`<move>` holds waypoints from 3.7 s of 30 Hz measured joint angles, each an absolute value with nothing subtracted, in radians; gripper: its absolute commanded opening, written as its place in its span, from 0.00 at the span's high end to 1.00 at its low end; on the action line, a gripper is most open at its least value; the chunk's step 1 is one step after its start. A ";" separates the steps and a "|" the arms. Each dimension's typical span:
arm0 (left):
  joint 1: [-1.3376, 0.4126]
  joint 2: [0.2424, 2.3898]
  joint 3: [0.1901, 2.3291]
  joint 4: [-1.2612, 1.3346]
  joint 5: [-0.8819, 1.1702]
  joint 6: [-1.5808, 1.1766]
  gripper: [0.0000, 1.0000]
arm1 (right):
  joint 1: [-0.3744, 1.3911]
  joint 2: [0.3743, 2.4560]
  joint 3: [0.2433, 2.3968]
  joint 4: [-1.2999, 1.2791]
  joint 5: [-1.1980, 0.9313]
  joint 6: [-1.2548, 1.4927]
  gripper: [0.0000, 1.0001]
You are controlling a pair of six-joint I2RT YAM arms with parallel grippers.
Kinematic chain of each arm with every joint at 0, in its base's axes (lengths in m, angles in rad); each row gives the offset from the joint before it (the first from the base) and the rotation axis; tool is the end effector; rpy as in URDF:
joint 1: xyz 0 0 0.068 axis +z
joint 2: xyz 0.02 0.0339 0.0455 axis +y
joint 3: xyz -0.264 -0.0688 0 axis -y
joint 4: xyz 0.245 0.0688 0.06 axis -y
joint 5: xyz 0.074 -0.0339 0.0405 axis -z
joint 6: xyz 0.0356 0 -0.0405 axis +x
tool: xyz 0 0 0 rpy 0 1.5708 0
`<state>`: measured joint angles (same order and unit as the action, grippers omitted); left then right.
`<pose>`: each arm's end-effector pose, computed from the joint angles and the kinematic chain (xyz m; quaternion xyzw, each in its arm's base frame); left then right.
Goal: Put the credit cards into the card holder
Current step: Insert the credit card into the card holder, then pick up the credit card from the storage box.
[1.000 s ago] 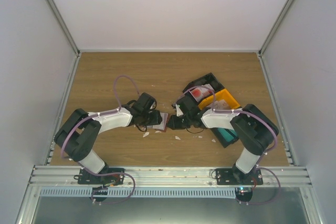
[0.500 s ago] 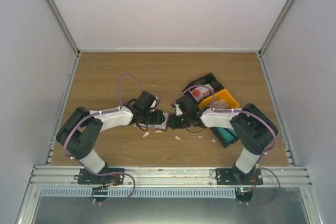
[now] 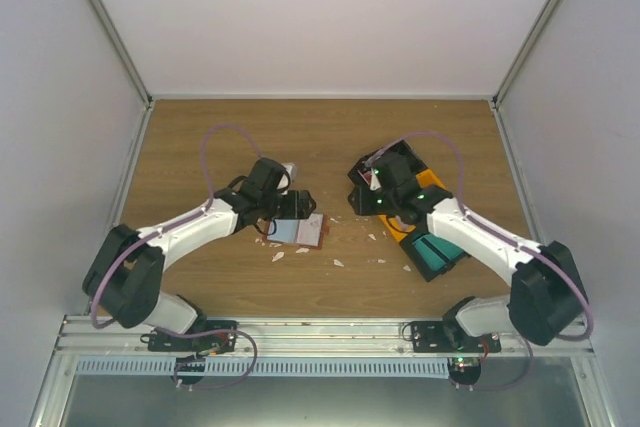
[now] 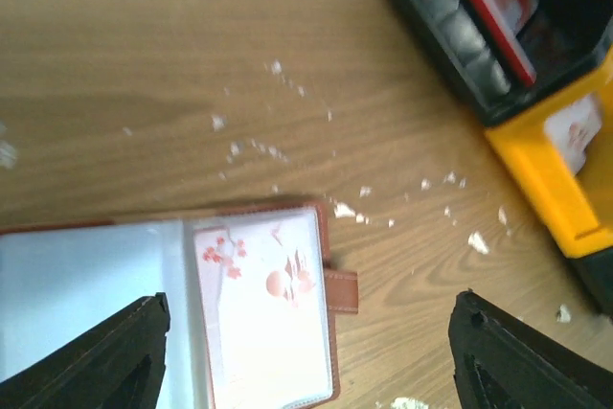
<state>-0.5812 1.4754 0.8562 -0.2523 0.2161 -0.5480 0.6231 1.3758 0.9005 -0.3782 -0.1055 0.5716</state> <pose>0.2459 -0.1707 0.1997 0.0524 0.9333 -0.2678 0.2335 0.2301 0.1700 0.2313 -0.0426 0.9343 0.2380 0.2621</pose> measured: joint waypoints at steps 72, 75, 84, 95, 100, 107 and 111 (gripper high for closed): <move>-0.436 1.269 0.729 -0.273 0.482 -0.503 0.01 | 0.263 1.612 1.028 -0.756 -0.055 0.239 0.31; -0.436 1.269 0.729 -0.273 0.482 -0.502 0.01 | 0.263 1.612 1.028 -0.755 0.031 0.246 0.22; -0.435 1.272 0.726 -0.272 0.482 -0.496 0.01 | 0.263 1.691 1.045 -0.732 0.100 0.218 0.32; -0.429 1.275 0.722 -0.272 0.489 -0.496 0.01 | 0.257 1.688 1.069 -0.756 -0.034 0.207 0.48; -0.425 1.275 0.720 -0.271 0.493 -0.496 0.01 | 0.256 1.649 1.073 -0.774 -0.094 0.208 0.50; -0.424 1.283 0.720 -0.265 0.499 -0.496 0.01 | 0.256 1.597 1.075 -0.794 -0.179 0.210 0.53; -0.424 1.287 0.720 -0.264 0.502 -0.496 0.01 | 0.256 1.566 1.075 -0.797 -0.234 0.213 0.55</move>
<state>-0.4240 1.2869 0.7204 -0.2638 0.5022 -0.4957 0.2558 1.5658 1.0748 -0.7971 -0.2337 0.2131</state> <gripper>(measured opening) 0.990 0.467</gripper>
